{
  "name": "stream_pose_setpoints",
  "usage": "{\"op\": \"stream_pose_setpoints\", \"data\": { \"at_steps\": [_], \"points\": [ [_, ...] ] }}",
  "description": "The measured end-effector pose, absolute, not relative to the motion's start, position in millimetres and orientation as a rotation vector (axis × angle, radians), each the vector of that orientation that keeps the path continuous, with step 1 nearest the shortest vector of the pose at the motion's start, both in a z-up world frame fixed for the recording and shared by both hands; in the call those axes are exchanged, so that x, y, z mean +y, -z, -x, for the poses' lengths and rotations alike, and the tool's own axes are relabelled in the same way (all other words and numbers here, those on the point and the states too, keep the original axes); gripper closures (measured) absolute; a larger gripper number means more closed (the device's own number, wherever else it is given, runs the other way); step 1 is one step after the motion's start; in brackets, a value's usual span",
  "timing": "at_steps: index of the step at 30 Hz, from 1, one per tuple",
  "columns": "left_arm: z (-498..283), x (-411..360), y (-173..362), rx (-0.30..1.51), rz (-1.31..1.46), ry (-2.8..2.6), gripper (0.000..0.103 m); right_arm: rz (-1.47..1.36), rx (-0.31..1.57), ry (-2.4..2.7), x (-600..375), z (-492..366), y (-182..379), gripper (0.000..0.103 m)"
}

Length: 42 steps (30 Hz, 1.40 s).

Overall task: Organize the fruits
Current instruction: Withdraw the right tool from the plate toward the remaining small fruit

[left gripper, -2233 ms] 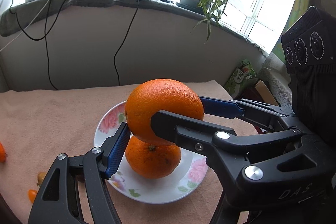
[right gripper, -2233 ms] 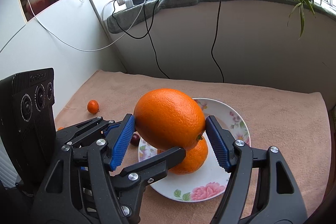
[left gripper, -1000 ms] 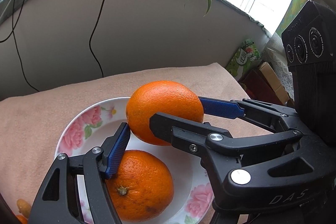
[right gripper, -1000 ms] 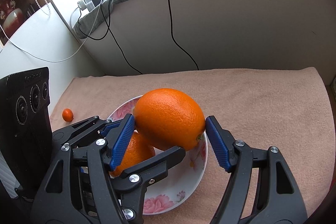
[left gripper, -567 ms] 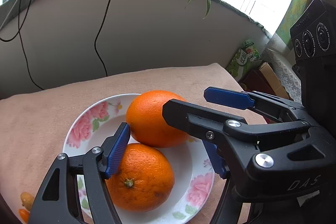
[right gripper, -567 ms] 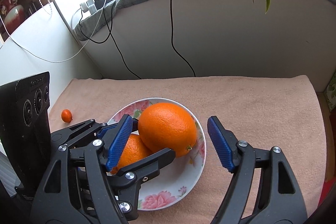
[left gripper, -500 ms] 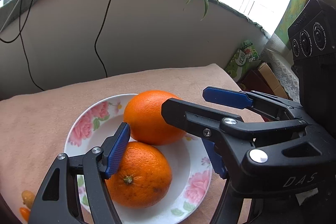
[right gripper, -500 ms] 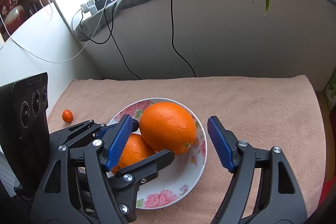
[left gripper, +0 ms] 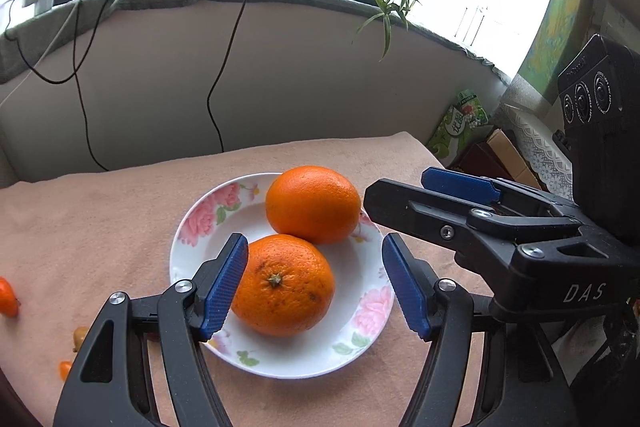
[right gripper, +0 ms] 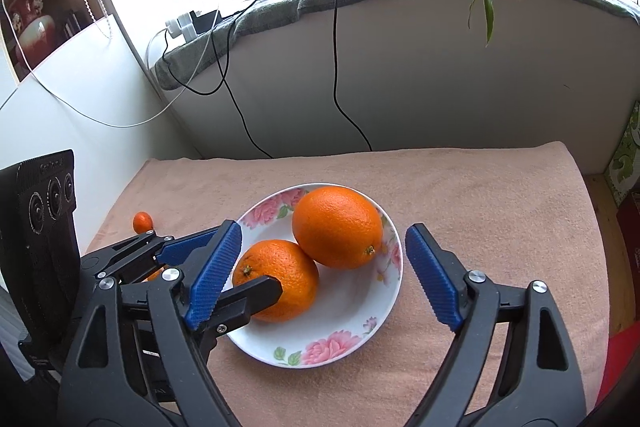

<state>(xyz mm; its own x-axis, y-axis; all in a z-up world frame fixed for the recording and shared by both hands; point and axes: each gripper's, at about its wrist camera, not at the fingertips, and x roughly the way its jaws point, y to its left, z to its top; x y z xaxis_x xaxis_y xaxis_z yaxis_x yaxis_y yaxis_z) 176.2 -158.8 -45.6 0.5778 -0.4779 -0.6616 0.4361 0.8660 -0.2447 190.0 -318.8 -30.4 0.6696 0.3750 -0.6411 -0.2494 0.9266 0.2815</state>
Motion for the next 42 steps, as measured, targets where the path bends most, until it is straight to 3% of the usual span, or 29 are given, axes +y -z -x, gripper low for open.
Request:
{"op": "stream_pose_setpoints", "data": {
  "at_steps": [12,27,42],
  "points": [
    [-137.3,-111.2,45.7,0.754,0.076,0.473,0.033,-0.132,0.706,-0.303,-295.3,-137.2,21.0,0.015],
    [-83.4,-33.7,81.7,0.756,0.144,0.328,0.033,-0.064,0.622,-0.261,-240.1,-62.5,49.0,0.015],
    [-51.1,-7.6,86.5,0.741,0.140,0.254,0.033,-0.047,0.626,-0.305,-209.9,-37.2,56.9,0.015]
  ]
}}
